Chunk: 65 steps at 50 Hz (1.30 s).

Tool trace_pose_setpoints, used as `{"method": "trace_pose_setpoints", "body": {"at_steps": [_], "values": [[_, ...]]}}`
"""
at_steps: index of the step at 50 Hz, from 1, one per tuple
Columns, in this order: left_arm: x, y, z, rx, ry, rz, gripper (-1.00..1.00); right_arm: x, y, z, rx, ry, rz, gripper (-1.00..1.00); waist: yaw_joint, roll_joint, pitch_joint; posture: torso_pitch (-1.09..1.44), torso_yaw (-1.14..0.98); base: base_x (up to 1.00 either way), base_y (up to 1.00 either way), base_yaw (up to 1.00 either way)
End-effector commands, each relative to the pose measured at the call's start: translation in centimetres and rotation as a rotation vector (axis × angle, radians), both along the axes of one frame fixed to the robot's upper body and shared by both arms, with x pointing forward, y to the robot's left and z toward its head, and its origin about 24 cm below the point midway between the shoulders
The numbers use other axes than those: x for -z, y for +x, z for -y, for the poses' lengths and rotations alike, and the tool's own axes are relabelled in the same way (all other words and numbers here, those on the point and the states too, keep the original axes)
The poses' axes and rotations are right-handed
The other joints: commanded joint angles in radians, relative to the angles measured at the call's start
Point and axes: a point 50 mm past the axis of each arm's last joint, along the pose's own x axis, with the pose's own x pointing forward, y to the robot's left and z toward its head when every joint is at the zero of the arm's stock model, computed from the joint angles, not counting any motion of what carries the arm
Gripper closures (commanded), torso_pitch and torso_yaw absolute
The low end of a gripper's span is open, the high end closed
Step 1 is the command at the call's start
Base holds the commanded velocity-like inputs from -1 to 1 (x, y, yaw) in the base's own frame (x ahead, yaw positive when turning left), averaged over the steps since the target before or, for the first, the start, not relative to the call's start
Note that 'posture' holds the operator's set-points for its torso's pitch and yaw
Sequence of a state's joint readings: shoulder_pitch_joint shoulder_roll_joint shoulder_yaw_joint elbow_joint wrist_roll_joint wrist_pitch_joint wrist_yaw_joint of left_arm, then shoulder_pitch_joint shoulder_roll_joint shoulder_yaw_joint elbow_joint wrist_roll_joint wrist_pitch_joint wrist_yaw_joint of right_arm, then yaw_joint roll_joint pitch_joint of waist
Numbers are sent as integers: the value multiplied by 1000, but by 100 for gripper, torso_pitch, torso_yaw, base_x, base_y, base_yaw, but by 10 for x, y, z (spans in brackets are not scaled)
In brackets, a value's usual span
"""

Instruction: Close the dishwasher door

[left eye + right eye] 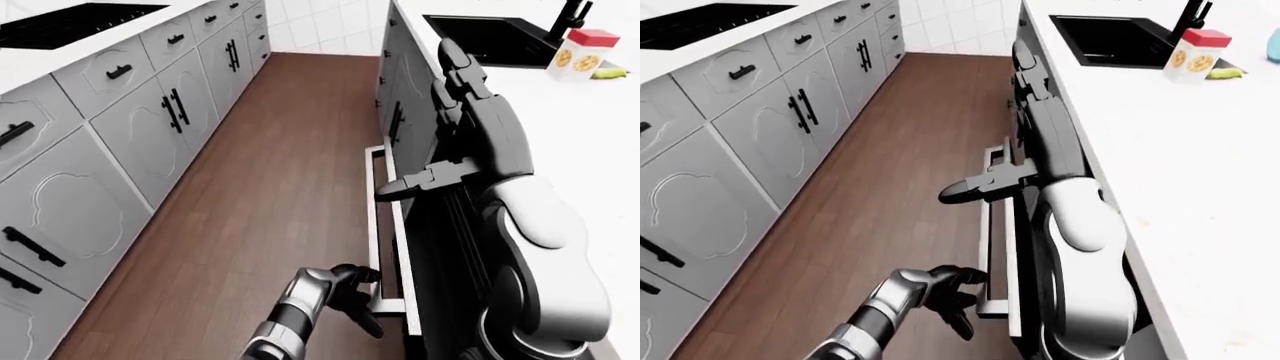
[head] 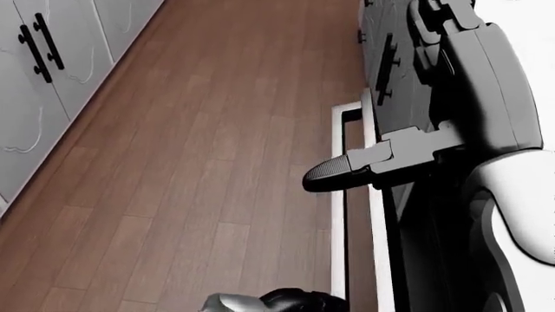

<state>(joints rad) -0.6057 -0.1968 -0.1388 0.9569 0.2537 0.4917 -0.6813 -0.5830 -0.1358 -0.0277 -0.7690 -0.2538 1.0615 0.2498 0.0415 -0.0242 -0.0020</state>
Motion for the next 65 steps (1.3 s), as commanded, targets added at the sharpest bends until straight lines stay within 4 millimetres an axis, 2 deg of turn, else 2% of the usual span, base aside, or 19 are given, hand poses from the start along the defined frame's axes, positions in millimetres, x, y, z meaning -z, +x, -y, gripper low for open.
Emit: {"method": "trace_pose_setpoints", "body": {"at_steps": [1,19,33,44,59,62,65], "values": [[-14,-9,30,105,-141,-34,-100,-11,-4,0,2,-4,70,-100,-9,-9,-17,0,0,0,0,0],[-14,-24,59,205,-81,-19,-100,-10,-5,0,-1,-8,68,-100,-4,-25,-19,0,0,0,0,0],[-26,-23,85,244,-69,34,-100,-8,-7,3,7,-7,67,-100,-2,-39,-17,0,0,0,0,0],[-35,-20,101,170,-16,115,-100,-7,-11,6,15,-3,71,-100,-6,-44,-14,0,0,0,0,0],[-30,-44,119,211,76,92,-100,-8,-13,6,12,-3,73,-100,-11,-51,-15,0,0,0,0,0],[-39,-40,126,153,74,126,-100,-9,-18,9,19,-4,76,-100,-9,-54,-16,0,0,0,0,0],[-38,-43,128,110,139,144,-100,-8,-20,11,25,0,77,-100,-8,-56,-14,0,0,0,0,0]]}}
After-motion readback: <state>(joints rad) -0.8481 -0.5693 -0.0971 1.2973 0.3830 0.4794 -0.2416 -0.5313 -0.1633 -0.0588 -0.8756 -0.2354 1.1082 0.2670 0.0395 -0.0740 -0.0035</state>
